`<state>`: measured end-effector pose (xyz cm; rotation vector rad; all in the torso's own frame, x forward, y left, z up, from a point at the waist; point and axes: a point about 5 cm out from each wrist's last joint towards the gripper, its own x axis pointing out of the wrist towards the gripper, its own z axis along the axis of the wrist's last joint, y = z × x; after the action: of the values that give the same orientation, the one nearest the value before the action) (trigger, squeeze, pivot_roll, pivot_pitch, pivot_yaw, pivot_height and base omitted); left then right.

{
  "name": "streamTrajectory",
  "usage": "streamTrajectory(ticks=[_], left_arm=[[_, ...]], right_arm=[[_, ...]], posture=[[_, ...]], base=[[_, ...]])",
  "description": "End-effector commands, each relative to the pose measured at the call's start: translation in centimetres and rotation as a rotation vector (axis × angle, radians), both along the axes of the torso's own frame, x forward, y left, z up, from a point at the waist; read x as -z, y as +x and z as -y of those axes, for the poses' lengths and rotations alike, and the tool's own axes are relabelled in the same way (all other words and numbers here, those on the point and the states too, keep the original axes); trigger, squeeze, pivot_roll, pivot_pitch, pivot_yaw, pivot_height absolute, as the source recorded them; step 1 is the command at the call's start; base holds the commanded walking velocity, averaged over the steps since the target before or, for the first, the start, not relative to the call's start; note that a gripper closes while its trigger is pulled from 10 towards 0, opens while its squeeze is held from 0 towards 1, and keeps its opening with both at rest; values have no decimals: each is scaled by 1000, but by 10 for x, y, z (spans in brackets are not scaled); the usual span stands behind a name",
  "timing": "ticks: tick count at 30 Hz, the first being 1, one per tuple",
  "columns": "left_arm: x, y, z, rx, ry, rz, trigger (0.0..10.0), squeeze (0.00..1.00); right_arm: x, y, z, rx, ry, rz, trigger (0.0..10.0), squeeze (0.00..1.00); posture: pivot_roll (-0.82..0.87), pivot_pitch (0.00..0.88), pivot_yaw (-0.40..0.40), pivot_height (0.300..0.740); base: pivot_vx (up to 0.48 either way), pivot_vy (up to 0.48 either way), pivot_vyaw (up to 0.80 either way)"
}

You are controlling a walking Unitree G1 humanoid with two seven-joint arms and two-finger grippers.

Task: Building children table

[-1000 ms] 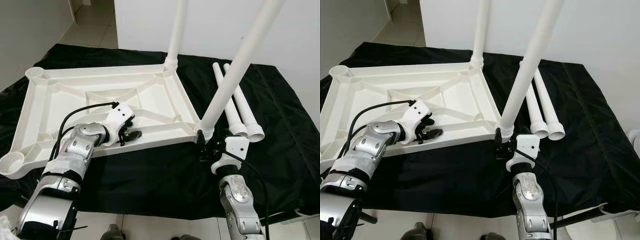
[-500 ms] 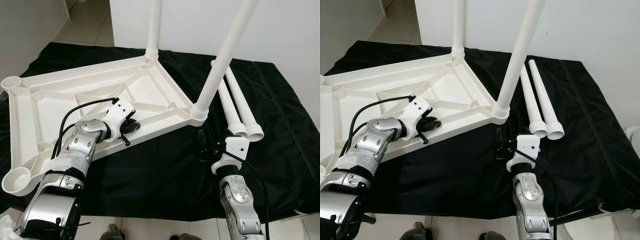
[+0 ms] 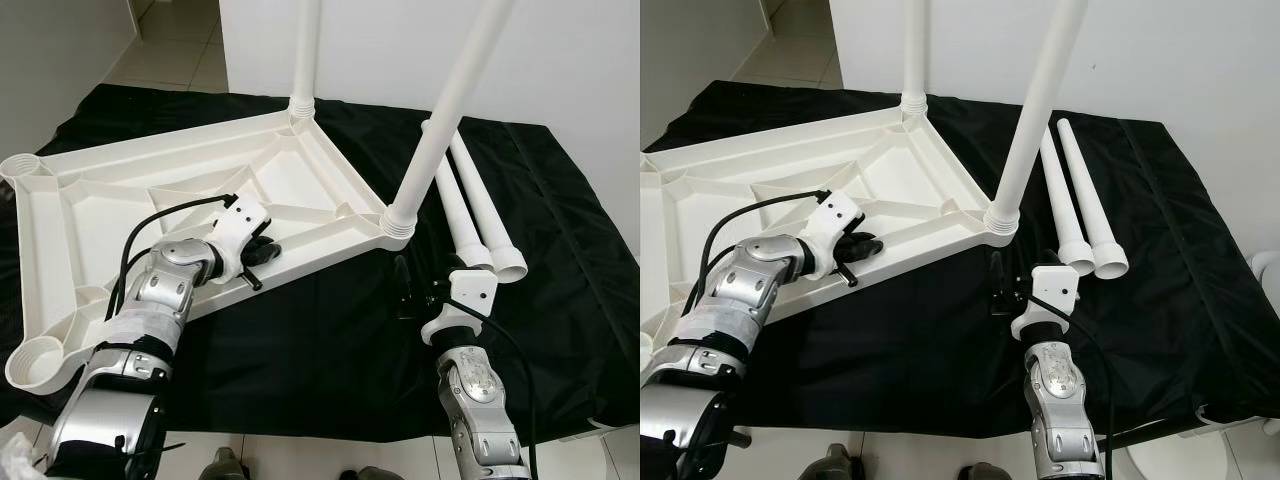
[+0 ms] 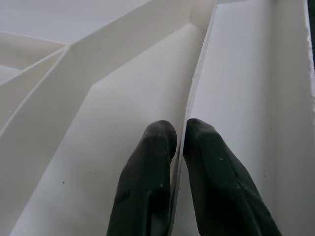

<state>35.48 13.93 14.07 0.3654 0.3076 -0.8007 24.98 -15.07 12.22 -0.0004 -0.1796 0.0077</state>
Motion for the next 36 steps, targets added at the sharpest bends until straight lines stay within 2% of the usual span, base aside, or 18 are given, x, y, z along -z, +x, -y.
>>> streamTrajectory(ticks=[1,2,3,6,7,9,13,15,16,19,21,24,26,27,30,32,34,36], left_arm=[[0,5,-8,-239,-12,92,10000,361],[0,5,-8,-239,-12,92,10000,361],[-1,3,-5,-203,-29,86,10000,1000],[-5,2,-1,-160,-48,81,10000,1000],[-7,2,1,-139,-59,84,10000,43],[-10,1,2,-110,-67,95,10000,0],[-13,1,2,-96,-91,100,10000,0],[-28,1,0,-66,-186,121,10000,0],[-28,1,0,-66,-186,121,10000,0],[-43,3,-6,-68,-284,134,10000,0],[-43,3,-6,-68,-284,134,10000,0],[-52,9,-17,-133,-323,146,10000,0],[-54,18,-36,-251,-278,172,10000,0],[-54,18,-36,-251,-278,172,10000,0],[-52,25,-67,-417,-143,207,10000,0],[-52,25,-67,-417,-143,207,10000,0],[-51,25,-84,-484,-56,234,10000,0],[-51,25,-89,-507,-31,242,10000,0]], right_arm=[[2,0,0,6,-1,-2,10000,0],[2,0,0,6,-1,-2,10000,0],[2,0,0,6,-1,-2,10000,0],[2,0,0,7,-1,-1,10000,0],[2,1,0,8,-1,0,10000,0],[2,1,0,7,-1,0,10000,0],[2,1,0,6,0,0,10000,0],[3,1,-1,5,4,-4,10000,0],[3,1,-1,5,4,-4,10000,0],[4,1,-2,2,10,-9,10000,0],[4,1,-2,2,10,-9,10000,0],[6,1,-3,1,13,-13,10000,0],[6,1,-2,6,15,-14,10000,0],[6,1,-2,6,15,-14,10000,0],[6,1,-1,13,15,-10,10000,0],[6,1,-1,13,15,-10,10000,0],[6,1,-1,15,13,-9,10000,0],[6,1,-1,15,13,-9,10000,0]], posture=[[49,41,-52,740],[49,41,-52,740],[49,40,-51,740],[50,38,-49,740],[50,38,-49,740],[52,38,-49,740],[53,37,-48,740],[56,37,-44,740],[56,37,-44,740],[59,39,-46,740],[59,39,-46,740],[62,38,-46,740],[63,36,-45,740],[63,36,-45,740],[60,32,-46,740],[60,32,-46,740],[56,29,-48,740],[56,29,-48,740]], base=[[0,0,0],[0,0,0],[0,0,0],[0,0,0],[0,0,0],[0,0,0],[0,0,0],[0,0,0],[0,0,0],[0,0,0],[0,0,0],[0,0,0],[0,0,0],[0,0,0],[0,0,0],[0,0,0],[0,0,0],[0,0,0]])
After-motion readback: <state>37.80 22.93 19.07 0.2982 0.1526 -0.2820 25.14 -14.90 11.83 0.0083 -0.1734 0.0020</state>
